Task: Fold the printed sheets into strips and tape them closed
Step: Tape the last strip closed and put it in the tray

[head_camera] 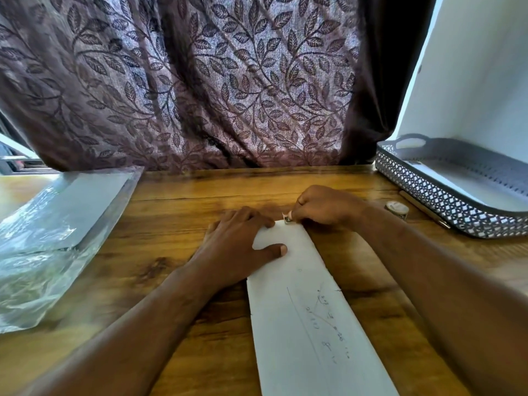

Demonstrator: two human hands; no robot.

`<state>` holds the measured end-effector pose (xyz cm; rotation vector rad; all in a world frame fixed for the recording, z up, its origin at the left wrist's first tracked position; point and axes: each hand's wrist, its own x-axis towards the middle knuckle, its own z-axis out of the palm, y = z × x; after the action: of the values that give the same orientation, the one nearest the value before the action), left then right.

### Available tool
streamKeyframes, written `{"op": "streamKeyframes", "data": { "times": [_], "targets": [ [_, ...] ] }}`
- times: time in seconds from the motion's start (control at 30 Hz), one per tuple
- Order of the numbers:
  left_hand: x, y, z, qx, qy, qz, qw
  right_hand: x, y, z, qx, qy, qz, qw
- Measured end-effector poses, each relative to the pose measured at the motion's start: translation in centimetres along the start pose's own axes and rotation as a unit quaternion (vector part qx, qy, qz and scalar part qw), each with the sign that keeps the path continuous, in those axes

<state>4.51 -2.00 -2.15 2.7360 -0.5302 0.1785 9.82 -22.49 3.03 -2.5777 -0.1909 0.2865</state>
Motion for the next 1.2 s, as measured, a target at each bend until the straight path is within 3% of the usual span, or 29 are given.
{"op": "streamKeyframes", "data": {
  "times": [0.4,1.2],
  "targets": [
    [0.0,0.2,-0.1,0.003,-0.005,-0.006,1.0,1.2,0.7,-0.2,-0.026,-0.027,-0.032,0.999],
    [1.1,0.5,0.0,0.081,-0.057,0.001,0.995,1.3,0.9,0.3,-0.025,0.015,-0.057,0.998]
  ]
}}
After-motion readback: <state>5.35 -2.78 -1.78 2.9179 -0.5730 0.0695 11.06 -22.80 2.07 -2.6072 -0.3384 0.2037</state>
